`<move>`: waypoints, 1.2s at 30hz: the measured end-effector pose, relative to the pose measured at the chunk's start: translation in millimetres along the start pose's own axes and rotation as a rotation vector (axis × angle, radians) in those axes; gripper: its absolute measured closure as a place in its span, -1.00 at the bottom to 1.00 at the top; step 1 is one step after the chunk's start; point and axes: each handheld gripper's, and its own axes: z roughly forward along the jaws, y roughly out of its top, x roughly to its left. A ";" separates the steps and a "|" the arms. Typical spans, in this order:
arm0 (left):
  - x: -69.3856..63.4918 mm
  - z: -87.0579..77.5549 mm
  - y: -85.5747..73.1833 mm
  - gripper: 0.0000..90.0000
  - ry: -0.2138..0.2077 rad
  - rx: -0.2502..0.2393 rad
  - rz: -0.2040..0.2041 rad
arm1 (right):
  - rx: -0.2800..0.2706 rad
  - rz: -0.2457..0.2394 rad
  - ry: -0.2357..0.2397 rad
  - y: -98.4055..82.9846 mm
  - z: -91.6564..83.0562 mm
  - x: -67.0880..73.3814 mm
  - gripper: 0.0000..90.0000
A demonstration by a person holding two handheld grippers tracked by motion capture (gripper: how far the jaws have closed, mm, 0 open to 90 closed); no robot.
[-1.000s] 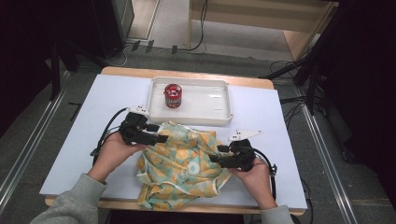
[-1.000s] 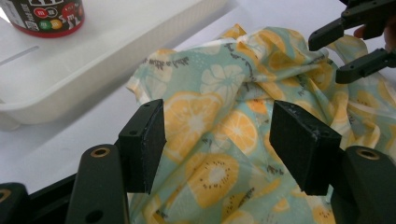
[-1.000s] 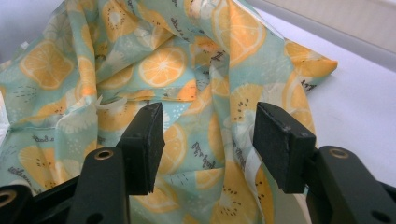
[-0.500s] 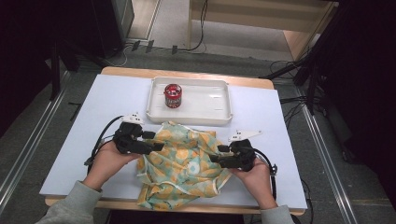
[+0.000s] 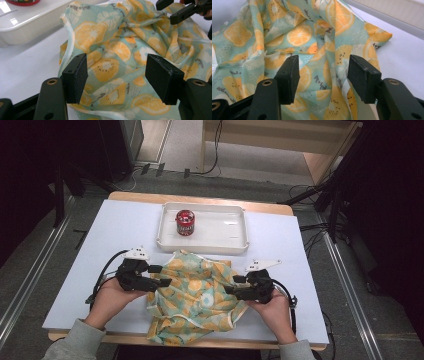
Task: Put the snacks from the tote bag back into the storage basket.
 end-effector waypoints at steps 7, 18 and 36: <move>3.2 -0.1 -3.1 -0.22 0.006 -0.015 -0.001 | 0.001 -0.001 0.001 -0.1 0.6 -0.1 -0.03; 8.2 0.5 -6.9 -0.22 0.006 -0.015 -0.012 | -0.001 0.000 0.001 0.0 1.5 -1.0 -0.03; 13.3 -0.5 -8.7 -0.22 0.004 -0.017 -0.030 | 0.008 -0.003 0.004 -0.1 3.5 -0.3 -0.03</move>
